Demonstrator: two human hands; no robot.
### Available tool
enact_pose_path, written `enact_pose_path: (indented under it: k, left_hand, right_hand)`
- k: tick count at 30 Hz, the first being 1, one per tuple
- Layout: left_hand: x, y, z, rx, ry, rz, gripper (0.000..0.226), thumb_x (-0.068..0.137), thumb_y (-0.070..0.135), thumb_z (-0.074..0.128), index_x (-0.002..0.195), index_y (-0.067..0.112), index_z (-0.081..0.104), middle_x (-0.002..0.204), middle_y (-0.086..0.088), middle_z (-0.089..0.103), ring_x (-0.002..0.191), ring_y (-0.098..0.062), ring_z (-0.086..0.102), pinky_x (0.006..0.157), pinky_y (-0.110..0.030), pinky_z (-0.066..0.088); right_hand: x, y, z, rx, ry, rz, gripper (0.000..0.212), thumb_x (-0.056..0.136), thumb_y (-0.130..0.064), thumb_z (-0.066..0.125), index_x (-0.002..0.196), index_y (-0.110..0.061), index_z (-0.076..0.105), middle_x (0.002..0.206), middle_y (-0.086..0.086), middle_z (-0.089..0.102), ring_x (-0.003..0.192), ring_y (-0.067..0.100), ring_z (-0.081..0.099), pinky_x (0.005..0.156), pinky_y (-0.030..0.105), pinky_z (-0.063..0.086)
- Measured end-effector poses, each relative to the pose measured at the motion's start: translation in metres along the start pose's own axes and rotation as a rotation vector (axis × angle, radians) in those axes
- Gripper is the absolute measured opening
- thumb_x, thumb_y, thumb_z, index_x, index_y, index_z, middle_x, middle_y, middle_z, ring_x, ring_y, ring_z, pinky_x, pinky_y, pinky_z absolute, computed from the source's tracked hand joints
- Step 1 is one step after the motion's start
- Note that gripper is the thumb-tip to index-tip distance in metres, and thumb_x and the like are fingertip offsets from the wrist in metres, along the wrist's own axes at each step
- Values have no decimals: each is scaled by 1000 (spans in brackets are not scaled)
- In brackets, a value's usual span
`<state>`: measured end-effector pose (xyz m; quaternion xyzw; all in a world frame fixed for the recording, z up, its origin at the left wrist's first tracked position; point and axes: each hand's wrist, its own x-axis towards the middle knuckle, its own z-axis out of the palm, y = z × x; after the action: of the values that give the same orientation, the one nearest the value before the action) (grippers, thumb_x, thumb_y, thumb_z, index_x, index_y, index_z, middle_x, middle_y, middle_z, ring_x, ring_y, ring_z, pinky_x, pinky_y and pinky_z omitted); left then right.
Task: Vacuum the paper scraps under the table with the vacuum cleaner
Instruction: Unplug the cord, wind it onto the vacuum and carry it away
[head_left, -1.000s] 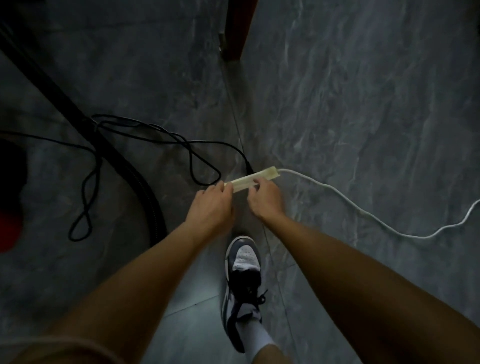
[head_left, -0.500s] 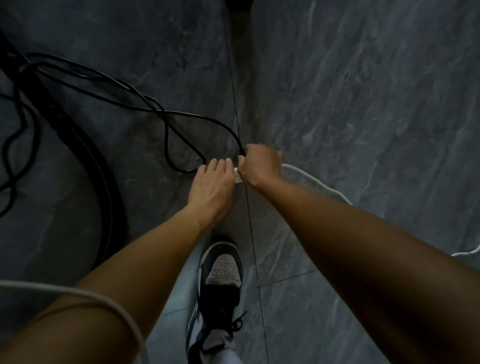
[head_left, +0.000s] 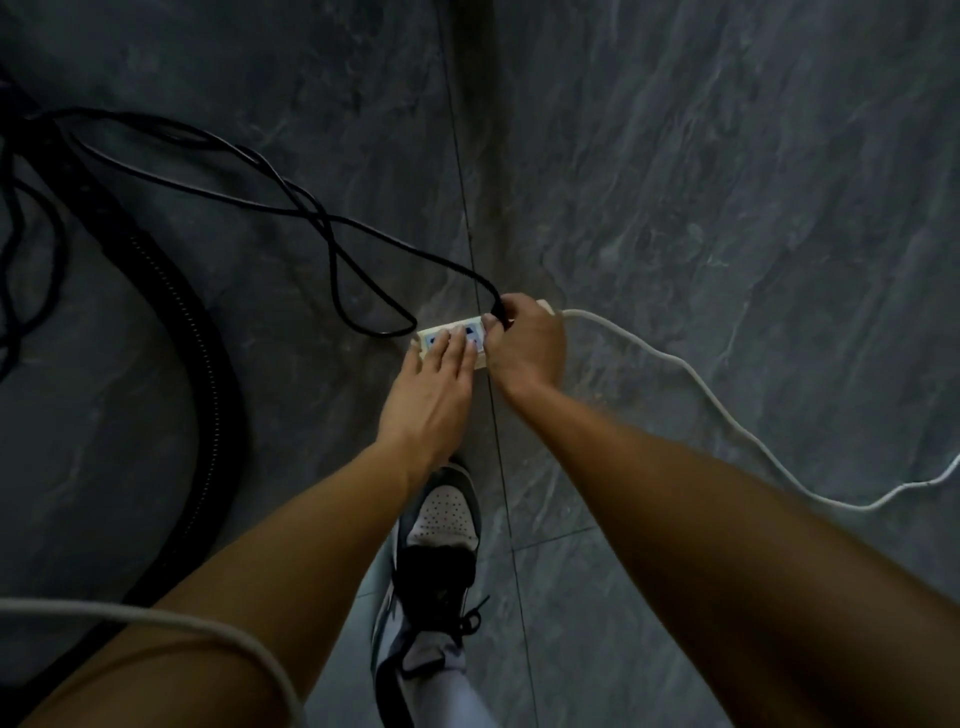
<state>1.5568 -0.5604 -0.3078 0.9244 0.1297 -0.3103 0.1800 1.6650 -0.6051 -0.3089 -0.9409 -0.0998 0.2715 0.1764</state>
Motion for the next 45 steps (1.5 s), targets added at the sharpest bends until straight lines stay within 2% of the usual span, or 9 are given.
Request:
enact_pose_path:
  k: [12,20,24,28,32,34,38,41,45]
  left_hand:
    - [2,18,10,-88,-179,-42,90,87,24,50,149,3,-13,157,-15,-20,147,-28,-14,119,-38,-2]
    - [4,16,1,-33,-208,-27,94,87,37,51,150,4,-10,158,-14,-16,148,-27,-8,121,-39,5]
    - [0,18,-19,-150,-257,-64,87,85,39,54,150,7,7,159,-14,9,146,-31,12,119,-49,13]
    - [-53,1,-42,-696,-6,-348,53,86,24,48,136,15,37,130,-16,56,114,-36,56,96,-44,47]
    - [-123,-30,-85,-842,216,-603,63,91,17,49,149,10,25,125,-24,60,112,-37,59,93,-37,46]
    - [-151,-47,-122,-873,350,-593,67,93,16,48,151,15,16,112,-22,64,97,-35,63,82,-35,48]
    - [-195,-63,-212,-870,596,-447,72,94,17,51,152,19,9,140,-9,48,105,-18,55,84,-24,39]
    - [-233,-76,-269,-919,653,-370,50,95,14,49,143,15,36,133,-1,52,118,-15,52,90,-20,36]
    - [-311,-97,-323,-840,610,-284,25,97,13,45,113,3,61,110,-19,66,103,-34,61,80,-28,40]
  right_hand:
    - [-8,13,3,-25,32,53,19,87,-20,65,103,-12,71,102,6,72,94,17,67,76,18,44]
    - [-11,7,-23,-127,12,-172,26,86,-20,63,109,-10,70,107,10,71,99,25,65,84,31,47]
    - [-23,-11,-45,47,29,-141,22,90,-30,61,91,-11,71,86,7,69,77,18,62,65,28,44]
    - [-71,-58,-69,182,90,-276,19,92,-27,59,91,-10,66,82,-1,52,72,12,49,61,18,32]
    - [-124,-107,-92,307,178,-324,20,92,-27,55,95,-11,67,84,-2,49,71,12,51,64,21,40]
    - [-149,-135,-107,339,203,-356,27,93,-32,50,97,-11,67,85,-3,46,70,14,52,61,26,46]
    - [-203,-185,-141,296,214,-479,28,93,-33,49,101,-12,66,88,4,50,71,18,53,59,40,52]
    - [-243,-219,-173,275,205,-506,27,94,-35,48,102,-15,64,90,4,50,72,18,53,61,42,52]
    - [-296,-273,-232,265,328,-565,24,94,-28,50,96,-10,66,86,8,51,67,11,47,59,29,47]
